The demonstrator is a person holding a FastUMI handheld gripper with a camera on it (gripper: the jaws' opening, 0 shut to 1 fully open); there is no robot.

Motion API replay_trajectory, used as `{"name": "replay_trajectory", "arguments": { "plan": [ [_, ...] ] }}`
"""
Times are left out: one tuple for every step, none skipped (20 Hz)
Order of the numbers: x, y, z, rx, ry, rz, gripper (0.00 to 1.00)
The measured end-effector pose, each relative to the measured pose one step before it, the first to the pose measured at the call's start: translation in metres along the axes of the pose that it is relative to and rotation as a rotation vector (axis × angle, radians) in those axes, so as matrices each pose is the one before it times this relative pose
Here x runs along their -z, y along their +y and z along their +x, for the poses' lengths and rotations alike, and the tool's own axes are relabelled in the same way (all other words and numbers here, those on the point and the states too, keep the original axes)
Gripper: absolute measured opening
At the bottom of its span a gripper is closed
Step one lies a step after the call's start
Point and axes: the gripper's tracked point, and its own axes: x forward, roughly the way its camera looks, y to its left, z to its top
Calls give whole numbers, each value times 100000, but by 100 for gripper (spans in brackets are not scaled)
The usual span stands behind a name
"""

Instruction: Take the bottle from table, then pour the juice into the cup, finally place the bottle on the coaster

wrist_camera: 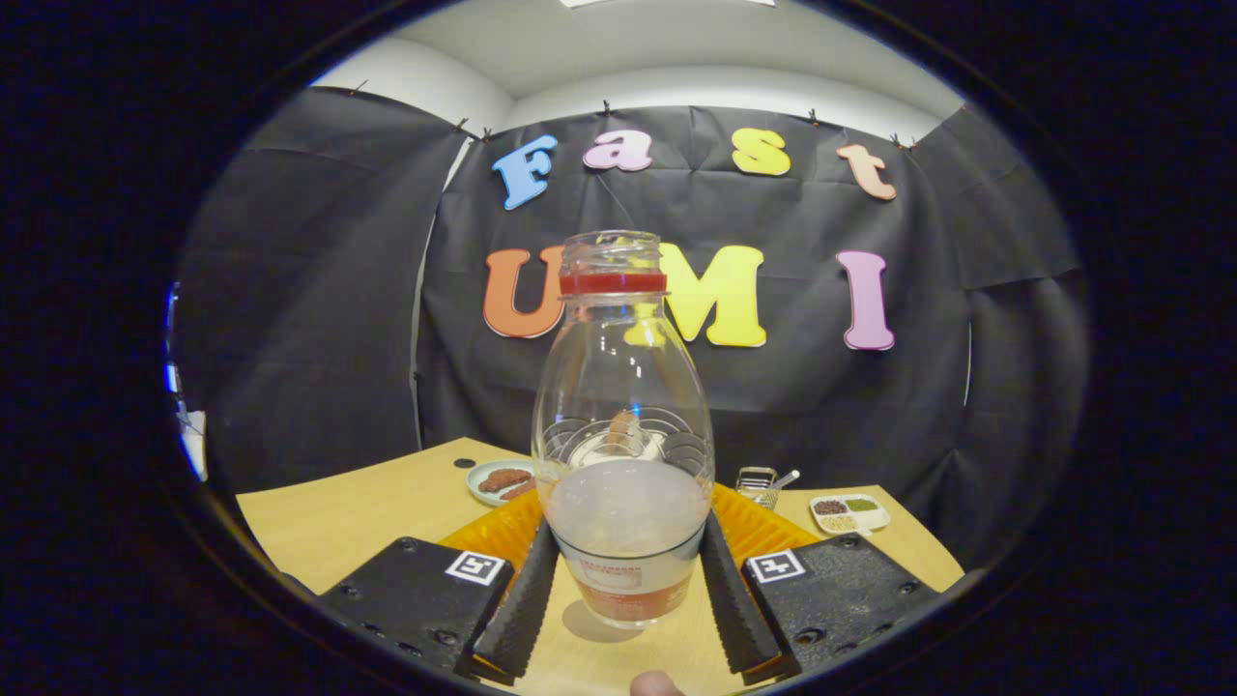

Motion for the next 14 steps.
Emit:
{"name": "replay_trajectory", "arguments": {
  "plan": [
    [501,-186,646,526,781,597,77],
    [418,33,726,199,721,995,77],
    [504,210,763,-688,1253,1139,77],
    [607,106,851,-364,995,769,77],
    [648,119,781,-577,976,774,77],
    [817,165,845,-189,1147,-204,77],
    [962,206,592,-85,1207,-180,77],
    [966,246,858,-410,1519,-262,77],
    [1088,187,630,-545,1791,-88,77],
    [893,170,625,-771,1472,-31,77],
    [754,104,573,-894,872,1012,77],
    [510,-28,523,-279,603,1196,77],
    [721,24,403,-484,476,1426,77],
    [507,-174,353,335,535,538,77]
  ]
}}
